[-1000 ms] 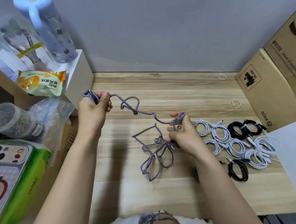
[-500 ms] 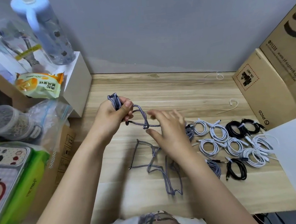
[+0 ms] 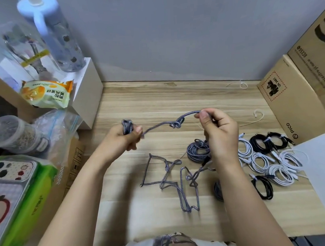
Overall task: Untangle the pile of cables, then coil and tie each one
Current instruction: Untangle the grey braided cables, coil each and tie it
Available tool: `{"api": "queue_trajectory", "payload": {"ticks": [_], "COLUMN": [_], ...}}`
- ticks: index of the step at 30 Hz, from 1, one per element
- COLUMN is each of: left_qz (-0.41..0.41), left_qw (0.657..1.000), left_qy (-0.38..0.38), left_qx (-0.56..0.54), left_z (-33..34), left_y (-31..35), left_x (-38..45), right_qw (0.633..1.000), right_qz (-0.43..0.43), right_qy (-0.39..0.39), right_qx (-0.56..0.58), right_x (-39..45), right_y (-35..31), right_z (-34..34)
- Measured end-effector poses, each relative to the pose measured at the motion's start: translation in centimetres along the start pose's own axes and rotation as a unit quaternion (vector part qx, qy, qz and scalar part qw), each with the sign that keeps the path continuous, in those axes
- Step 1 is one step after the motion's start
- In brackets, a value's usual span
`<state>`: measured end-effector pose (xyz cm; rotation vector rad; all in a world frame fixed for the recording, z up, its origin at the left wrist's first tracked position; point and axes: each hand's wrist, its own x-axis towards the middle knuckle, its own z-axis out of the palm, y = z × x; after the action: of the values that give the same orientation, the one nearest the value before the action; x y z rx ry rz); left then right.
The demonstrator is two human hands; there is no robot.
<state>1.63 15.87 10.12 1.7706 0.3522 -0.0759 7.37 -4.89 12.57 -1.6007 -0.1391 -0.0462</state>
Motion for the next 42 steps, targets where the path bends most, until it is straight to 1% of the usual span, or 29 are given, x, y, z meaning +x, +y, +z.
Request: {"api": "queue_trajectory", "payload": {"ticks": [3,5,7,9,10,13,16,18,21,23,26,28,30,32,33,35,37,38,40,41,42], "left_qz": [-0.034,-0.034,-0.023,-0.005,0.006,0.044,0.050,0.053,0.063,0.062,0.036,0.015,-0.013,-0.042,-0.055,-0.083,-0.110,-0.117,-0.119,-0.117,-0.114], "left_qw": [0.987,0.974,0.961,0.957,0.961,0.979,0.983,0.984,0.983,0.977,0.970,0.963,0.955,0.955,0.958,0.968,0.973,0.974,0.974,0.971,0.960], "left_qy": [-0.152,-0.223,-0.275,-0.289,-0.275,-0.196,-0.147,-0.107,-0.049,-0.010,0.069,0.123,0.168,0.183,0.173,0.118,0.048,0.016,-0.034,-0.060,-0.093], "left_qx": [-0.043,-0.036,-0.020,-0.020,-0.018,-0.028,-0.100,-0.129,-0.166,-0.202,-0.232,-0.239,-0.243,-0.230,-0.221,-0.208,-0.199,-0.194,-0.190,-0.201,-0.237], "left_z": [0.5,0.9,1.3,1.7,1.8,2.1,1.8,1.8,2.3,2.7,2.8,2.4,1.9,1.3,1.2,1.0,0.8,0.6,0.0,-0.2,-0.4], "left_y": [1.1,2.3,3.4,4.2,4.5,5.2,5.5,5.4,4.9,4.4,4.0,3.4,2.4,1.2,0.6,-0.3,-1.1,-1.4,-1.9,-1.9,-2.1], "left_x": [-1.3,-2.1,-2.6,-2.8,-2.8,-2.4,-2.1,-1.8,-1.2,-0.7,0.2,0.8,1.3,1.6,1.6,1.4,1.0,0.7,0.1,-0.3,-0.6], "right_qw": [0.999,0.998,0.998,0.999,0.998,0.987,0.955,0.931,0.911,0.893,0.869,0.857,0.855,0.875,0.888,0.920,0.948,0.953,0.951,0.948,0.945], "right_qz": [0.003,0.011,0.021,0.027,0.032,0.034,0.039,0.071,0.076,0.079,0.093,0.114,0.135,0.125,0.122,0.133,0.155,0.166,0.183,0.190,0.198], "right_qy": [0.042,0.058,0.052,0.011,-0.024,-0.150,-0.293,-0.358,-0.397,-0.433,-0.471,-0.477,-0.460,-0.408,-0.373,-0.283,-0.171,-0.117,-0.022,0.018,0.051], "right_qx": [-0.022,-0.027,-0.032,-0.039,-0.042,-0.050,-0.032,0.014,0.078,0.099,0.121,0.157,0.198,0.229,0.240,0.237,0.221,0.226,0.246,0.253,0.255], "right_x": [0.4,0.6,0.7,0.5,0.4,-0.2,-0.6,-0.9,-1.4,-1.9,-2.7,-2.8,-2.6,-2.3,-2.1,-1.9,-1.4,-1.0,-0.3,0.0,0.2], "right_y": [0.8,1.3,1.7,1.6,1.6,1.3,1.2,1.0,0.3,0.0,0.8,0.7,0.4,-0.1,-0.4,-0.7,-1.0,-1.0,-0.8,-0.7,-0.5], "right_z": [-0.2,-0.1,0.2,0.6,0.9,1.7,1.8,1.6,1.9,2.1,2.1,2.2,1.9,1.6,1.4,1.4,1.3,1.2,0.9,0.6,0.4]}}
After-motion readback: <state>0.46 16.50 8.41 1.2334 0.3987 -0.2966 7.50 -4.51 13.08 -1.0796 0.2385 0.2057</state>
